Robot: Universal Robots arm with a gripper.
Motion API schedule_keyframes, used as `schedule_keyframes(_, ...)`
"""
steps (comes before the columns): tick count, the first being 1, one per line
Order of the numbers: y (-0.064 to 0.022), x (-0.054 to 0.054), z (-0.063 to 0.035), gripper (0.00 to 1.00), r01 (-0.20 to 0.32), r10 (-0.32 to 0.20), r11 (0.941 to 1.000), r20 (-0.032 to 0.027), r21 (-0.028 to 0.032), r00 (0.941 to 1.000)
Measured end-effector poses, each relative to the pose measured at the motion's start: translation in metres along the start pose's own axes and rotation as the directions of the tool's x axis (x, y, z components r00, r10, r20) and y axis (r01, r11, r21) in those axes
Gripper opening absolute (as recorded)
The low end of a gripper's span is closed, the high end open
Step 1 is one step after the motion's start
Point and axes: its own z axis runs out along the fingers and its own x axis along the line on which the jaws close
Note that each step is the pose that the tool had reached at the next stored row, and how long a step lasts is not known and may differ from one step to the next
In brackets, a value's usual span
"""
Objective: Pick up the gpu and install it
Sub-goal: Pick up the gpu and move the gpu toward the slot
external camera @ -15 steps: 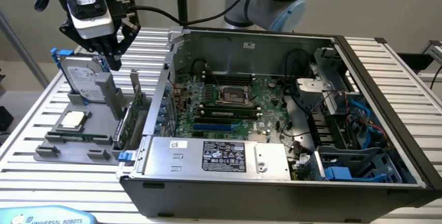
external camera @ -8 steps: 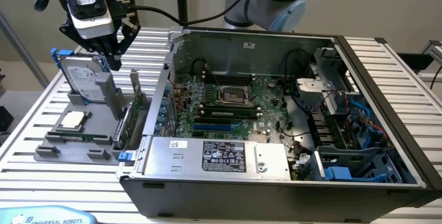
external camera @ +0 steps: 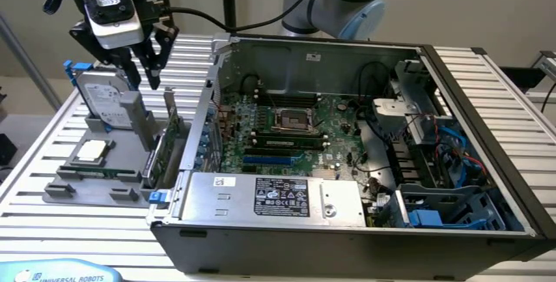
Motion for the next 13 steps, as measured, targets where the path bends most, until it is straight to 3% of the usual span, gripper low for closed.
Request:
schedule_keyframes(1, 0.0000, 0.000, 0.0003, 0.36, 0.000, 0.000, 1.0000, -0.0001, 0.0000, 1.0000)
schedule_keyframes(2, -0.0001, 0.000, 0.0014, 0.42, 0.000, 0.000, 1.0000, 0.0001, -0.0001, 1.0000)
schedule_keyframes(13, -0.0059, 0.000, 0.0212, 0.42, 0.000, 0.000, 1.0000, 0.0000, 0.0000, 1.0000)
